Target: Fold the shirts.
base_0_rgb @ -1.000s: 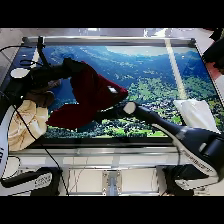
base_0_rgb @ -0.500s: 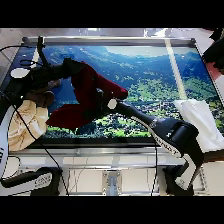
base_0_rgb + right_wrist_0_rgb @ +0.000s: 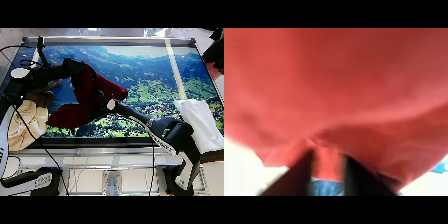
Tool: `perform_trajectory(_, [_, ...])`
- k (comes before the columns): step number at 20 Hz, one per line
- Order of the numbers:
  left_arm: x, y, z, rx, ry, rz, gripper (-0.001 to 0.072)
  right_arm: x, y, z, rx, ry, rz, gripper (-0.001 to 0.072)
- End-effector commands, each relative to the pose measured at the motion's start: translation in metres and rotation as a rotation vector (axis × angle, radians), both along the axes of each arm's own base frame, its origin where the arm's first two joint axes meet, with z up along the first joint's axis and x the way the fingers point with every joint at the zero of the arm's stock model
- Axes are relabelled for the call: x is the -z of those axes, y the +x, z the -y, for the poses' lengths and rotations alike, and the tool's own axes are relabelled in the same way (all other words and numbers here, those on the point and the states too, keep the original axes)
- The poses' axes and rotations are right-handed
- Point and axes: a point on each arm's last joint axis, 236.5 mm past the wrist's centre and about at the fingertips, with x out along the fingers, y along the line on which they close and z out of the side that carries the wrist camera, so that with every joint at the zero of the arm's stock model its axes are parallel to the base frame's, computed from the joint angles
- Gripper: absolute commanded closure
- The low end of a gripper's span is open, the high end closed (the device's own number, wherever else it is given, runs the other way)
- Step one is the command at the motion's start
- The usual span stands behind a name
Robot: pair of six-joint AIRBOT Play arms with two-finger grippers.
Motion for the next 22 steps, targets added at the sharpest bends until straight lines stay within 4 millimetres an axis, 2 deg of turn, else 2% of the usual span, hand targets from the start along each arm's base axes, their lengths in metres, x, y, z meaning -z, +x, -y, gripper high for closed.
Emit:
perform_trajectory(1, [-0.001, 0.000, 0.000, 0.001, 0.002, 0.004, 0.0691, -0.003, 0.011, -0.003, 0.025, 0.011, 0.026, 0.0700])
perform_trajectory(6, [-0.001, 0.001, -0.003, -0.006, 0.003, 0.004, 0.0691, -0.022, 0.031, 0.003, 0.004, 0.006, 0.078, 0.0701])
perform_trajectory(9, [-0.001, 0.002, -0.006, -0.013, 0.003, 0.004, 0.0691, -0.039, 0.035, 0.024, -0.094, -0.077, 0.131, 0.0701])
perform_trajectory(11, [-0.001, 0.002, -0.006, -0.012, 0.003, 0.004, 0.0691, -0.048, 0.036, 0.048, -0.160, -0.181, 0.169, 0.0700])
perform_trajectory(12, [-0.001, 0.002, -0.006, -0.013, 0.003, 0.004, 0.0691, -0.048, 0.030, 0.060, -0.203, -0.232, 0.161, 0.0657])
perform_trajectory(14, [-0.001, 0.003, -0.006, -0.007, 0.016, 0.022, 0.0691, -0.039, 0.012, 0.071, -0.254, -0.281, 0.095, 0.0094])
perform_trajectory(17, [-0.001, 0.002, -0.006, -0.006, 0.017, 0.023, 0.0691, -0.025, 0.014, 0.062, -0.201, -0.274, 0.076, 0.0093])
perform_trajectory(19, [-0.001, 0.002, -0.006, -0.007, 0.017, 0.024, 0.0691, -0.019, 0.026, 0.054, -0.146, -0.254, 0.096, 0.0097])
perform_trajectory(20, [-0.001, 0.002, -0.006, -0.006, 0.017, 0.024, 0.0691, -0.017, 0.032, 0.048, -0.116, -0.234, 0.107, 0.0153])
perform_trajectory(22, [-0.001, 0.003, -0.006, -0.007, 0.017, 0.024, 0.0691, -0.018, 0.041, 0.036, -0.073, -0.184, 0.124, 0.0328])
